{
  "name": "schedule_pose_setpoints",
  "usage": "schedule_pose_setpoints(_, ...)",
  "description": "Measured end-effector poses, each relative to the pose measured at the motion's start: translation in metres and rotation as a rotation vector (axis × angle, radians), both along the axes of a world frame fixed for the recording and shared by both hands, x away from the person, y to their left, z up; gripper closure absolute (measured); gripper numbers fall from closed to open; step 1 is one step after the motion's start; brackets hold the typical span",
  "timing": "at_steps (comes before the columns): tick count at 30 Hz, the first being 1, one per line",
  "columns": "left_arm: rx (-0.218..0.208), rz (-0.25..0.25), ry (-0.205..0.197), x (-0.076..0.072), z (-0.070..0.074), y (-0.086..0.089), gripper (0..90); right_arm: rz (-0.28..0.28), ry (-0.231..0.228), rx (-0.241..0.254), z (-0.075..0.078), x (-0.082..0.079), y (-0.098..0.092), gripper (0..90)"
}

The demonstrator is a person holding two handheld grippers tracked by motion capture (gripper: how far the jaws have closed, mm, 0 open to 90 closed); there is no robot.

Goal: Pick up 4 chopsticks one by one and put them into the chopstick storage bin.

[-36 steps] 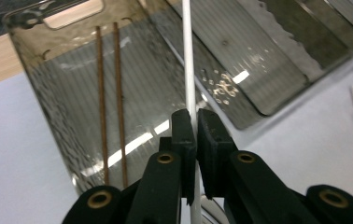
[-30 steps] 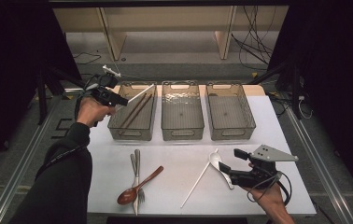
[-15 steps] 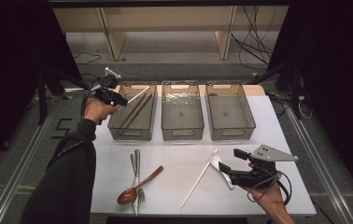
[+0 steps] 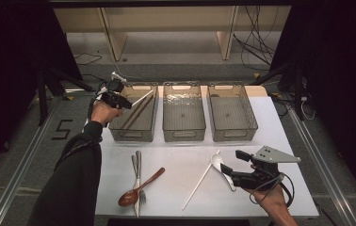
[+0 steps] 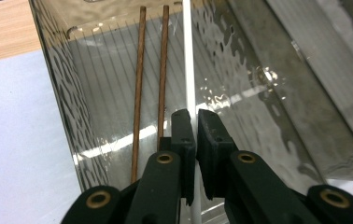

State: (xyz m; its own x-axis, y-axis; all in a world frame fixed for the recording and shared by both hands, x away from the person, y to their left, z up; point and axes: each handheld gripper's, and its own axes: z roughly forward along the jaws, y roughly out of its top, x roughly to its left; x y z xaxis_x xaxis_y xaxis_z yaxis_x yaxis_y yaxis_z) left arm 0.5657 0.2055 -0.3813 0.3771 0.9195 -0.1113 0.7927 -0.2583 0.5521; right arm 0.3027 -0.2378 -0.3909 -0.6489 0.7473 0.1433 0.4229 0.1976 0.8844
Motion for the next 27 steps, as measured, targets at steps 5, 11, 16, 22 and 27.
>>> schedule_pose_setpoints(5, -0.003, -0.014, -0.01, 0.0, -0.006, -0.002, 68.8, -0.001, -0.001, 0.001, 0.0, 0.0, -0.001, 25.8)
schedule_pose_setpoints(11, -0.012, -0.041, -0.026, -0.008, 0.001, -0.006, 46.5, -0.001, 0.0, 0.001, 0.0, 0.0, 0.0, 25.8)
schedule_pose_setpoints(16, -0.067, -0.069, -0.041, -0.024, 0.017, -0.01, 35.0, -0.003, 0.001, -0.001, 0.0, 0.0, 0.0, 25.8)
schedule_pose_setpoints(22, -0.091, -0.104, -0.074, -0.055, 0.034, -0.026, 28.1, -0.004, -0.001, -0.001, 0.0, 0.0, 0.0, 25.8)
schedule_pose_setpoints(27, -0.065, -0.134, -0.074, -0.083, 0.033, -0.04, 24.9, -0.008, 0.001, -0.003, 0.0, 0.0, 0.0, 25.8)
